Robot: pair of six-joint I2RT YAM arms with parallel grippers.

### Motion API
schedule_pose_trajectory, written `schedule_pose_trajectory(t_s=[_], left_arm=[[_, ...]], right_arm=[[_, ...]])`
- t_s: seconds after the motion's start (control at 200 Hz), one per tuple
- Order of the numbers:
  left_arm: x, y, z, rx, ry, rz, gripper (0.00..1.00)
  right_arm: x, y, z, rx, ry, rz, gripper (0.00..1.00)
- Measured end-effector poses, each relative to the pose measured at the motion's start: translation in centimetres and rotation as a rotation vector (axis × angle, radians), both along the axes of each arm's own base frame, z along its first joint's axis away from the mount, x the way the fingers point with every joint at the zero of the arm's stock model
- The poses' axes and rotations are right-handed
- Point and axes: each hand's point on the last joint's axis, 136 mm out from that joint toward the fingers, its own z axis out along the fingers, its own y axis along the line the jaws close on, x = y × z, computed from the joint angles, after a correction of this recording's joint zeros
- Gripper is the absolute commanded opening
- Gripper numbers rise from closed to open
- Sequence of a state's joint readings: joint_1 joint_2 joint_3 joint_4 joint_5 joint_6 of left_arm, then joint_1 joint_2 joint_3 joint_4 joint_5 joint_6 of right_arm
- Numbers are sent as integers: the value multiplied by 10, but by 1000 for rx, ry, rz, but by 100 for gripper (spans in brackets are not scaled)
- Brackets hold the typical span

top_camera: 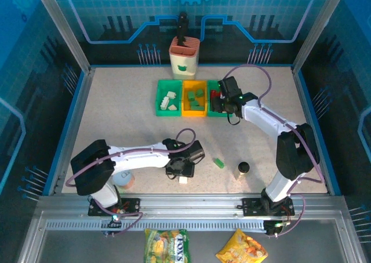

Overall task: Sort the legos into containers by color
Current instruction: Pick up the lego from the middle-left of the table.

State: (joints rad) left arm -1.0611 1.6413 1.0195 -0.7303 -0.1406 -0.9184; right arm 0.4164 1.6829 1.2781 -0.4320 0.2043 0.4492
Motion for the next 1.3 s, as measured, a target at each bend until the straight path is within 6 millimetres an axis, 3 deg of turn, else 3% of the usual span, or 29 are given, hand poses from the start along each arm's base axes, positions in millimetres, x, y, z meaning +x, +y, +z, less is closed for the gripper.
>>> schedule_pose_trajectory(t_s=[0.3, 0.805, 1.301], left_arm=[[-6, 1, -18, 61, 59, -6, 54], [-8, 1, -25, 74, 78, -11, 41], [6, -10, -8, 59, 32, -46, 36]], right_arm=[[-5, -2, 0, 14, 0, 3, 46], [-7, 0, 2, 29, 4, 7, 46], [-12, -3, 10, 30, -1, 6, 46]])
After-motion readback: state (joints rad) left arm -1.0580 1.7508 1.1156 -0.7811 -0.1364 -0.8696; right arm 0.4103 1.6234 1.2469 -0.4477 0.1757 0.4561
